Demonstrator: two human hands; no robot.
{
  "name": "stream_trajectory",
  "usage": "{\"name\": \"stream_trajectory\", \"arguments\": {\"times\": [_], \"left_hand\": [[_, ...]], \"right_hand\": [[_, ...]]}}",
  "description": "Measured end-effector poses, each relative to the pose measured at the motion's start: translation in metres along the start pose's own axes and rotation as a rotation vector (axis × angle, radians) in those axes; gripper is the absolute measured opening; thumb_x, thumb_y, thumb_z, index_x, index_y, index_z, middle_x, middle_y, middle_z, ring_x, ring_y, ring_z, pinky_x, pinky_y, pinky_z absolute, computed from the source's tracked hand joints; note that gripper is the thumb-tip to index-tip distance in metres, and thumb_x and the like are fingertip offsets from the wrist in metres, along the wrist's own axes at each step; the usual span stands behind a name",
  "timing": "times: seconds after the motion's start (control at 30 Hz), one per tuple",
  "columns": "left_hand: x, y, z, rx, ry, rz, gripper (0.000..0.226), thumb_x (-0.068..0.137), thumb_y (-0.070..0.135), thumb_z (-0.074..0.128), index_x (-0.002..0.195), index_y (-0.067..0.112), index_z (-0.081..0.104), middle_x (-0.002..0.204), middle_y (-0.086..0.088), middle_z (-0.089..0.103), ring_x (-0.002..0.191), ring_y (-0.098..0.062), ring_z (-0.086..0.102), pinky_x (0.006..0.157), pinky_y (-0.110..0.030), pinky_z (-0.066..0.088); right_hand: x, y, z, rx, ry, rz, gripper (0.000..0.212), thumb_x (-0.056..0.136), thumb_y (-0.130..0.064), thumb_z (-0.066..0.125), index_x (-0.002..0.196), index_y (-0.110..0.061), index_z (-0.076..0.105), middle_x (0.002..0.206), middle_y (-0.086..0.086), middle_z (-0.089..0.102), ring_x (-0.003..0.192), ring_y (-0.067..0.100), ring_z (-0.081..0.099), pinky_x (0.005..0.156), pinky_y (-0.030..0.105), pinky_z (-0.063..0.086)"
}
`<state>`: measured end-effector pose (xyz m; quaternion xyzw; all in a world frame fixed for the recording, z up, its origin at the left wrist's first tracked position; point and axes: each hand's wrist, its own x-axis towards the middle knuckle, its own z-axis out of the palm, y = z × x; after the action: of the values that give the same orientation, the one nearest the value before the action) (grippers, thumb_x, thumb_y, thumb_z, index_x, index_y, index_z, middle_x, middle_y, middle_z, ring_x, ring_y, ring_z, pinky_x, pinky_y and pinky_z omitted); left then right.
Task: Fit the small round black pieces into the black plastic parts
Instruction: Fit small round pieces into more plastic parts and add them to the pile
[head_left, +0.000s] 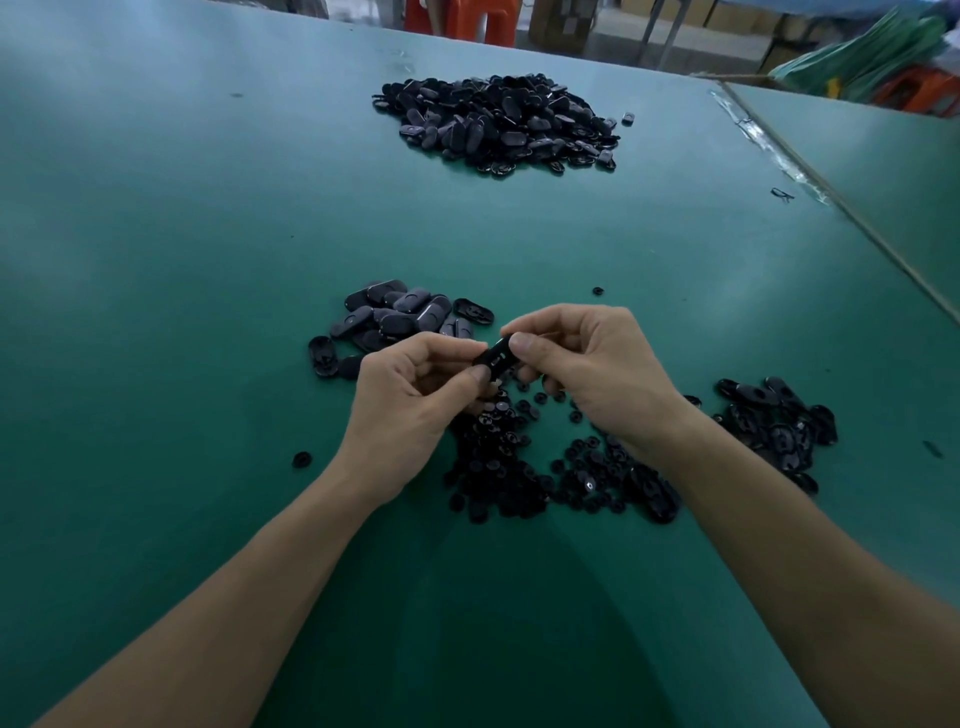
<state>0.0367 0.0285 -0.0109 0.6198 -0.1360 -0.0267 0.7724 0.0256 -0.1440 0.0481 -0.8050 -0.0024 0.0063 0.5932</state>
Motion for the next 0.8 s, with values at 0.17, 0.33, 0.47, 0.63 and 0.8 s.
{"name": "stream_trajectory", "arguments": {"times": [0.17, 0.33, 0.47, 0.63, 0.8], "left_hand": [[-0.001, -0.002, -0.001, 0.036, -0.040, -0.020, 0.032, 0.082, 0.008, 0.079, 0.108, 0.019, 0.066, 0.070, -0.005, 0.072, 0.066, -0.020, 0.071, 0.063, -0.025, 0.057], [-0.002, 0.000, 0.000, 0.031, -0.034, 0.005, 0.020, 0.091, 0.015, 0.071, 0.107, 0.025, 0.068, 0.075, -0.007, 0.075, 0.069, -0.020, 0.074, 0.062, -0.023, 0.056], [-0.001, -0.001, 0.001, -0.043, 0.050, 0.009, 0.010, 0.091, 0.015, 0.069, 0.093, 0.025, 0.069, 0.081, -0.006, 0.075, 0.075, -0.018, 0.073, 0.063, -0.023, 0.056], [0.000, 0.000, 0.002, -0.076, 0.078, 0.038, 0.004, 0.081, 0.028, 0.074, 0.084, 0.026, 0.072, 0.089, -0.005, 0.075, 0.083, -0.016, 0.071, 0.072, -0.023, 0.058], [0.000, 0.001, 0.001, 0.012, 0.094, 0.072, 0.008, 0.080, 0.027, 0.075, 0.085, 0.021, 0.073, 0.076, 0.007, 0.073, 0.059, -0.006, 0.062, 0.060, -0.016, 0.051]], "right_hand": [[0.001, -0.001, 0.005, 0.052, 0.025, -0.030, 0.013, 0.087, -0.004, 0.073, 0.094, -0.015, 0.069, 0.072, 0.004, 0.073, 0.063, 0.011, 0.066, 0.062, 0.020, 0.051], [0.002, -0.001, 0.006, -0.016, -0.008, -0.083, 0.017, 0.088, 0.000, 0.070, 0.091, -0.017, 0.072, 0.082, 0.001, 0.076, 0.073, 0.010, 0.072, 0.068, 0.016, 0.052], [0.001, 0.011, -0.001, -0.402, 0.044, -0.060, 0.013, 0.087, -0.009, 0.073, 0.096, -0.018, 0.074, 0.079, -0.014, 0.069, 0.071, -0.010, 0.063, 0.072, 0.007, 0.046], [-0.006, 0.023, -0.006, -0.755, -0.082, -0.055, 0.016, 0.087, -0.025, 0.075, 0.101, -0.019, 0.073, 0.078, -0.016, 0.059, 0.071, -0.005, 0.055, 0.068, 0.007, 0.039], [-0.010, 0.024, -0.003, -0.797, -0.067, -0.027, 0.013, 0.091, -0.027, 0.070, 0.101, -0.020, 0.073, 0.091, -0.005, 0.069, 0.086, 0.011, 0.062, 0.083, 0.024, 0.050]]}}
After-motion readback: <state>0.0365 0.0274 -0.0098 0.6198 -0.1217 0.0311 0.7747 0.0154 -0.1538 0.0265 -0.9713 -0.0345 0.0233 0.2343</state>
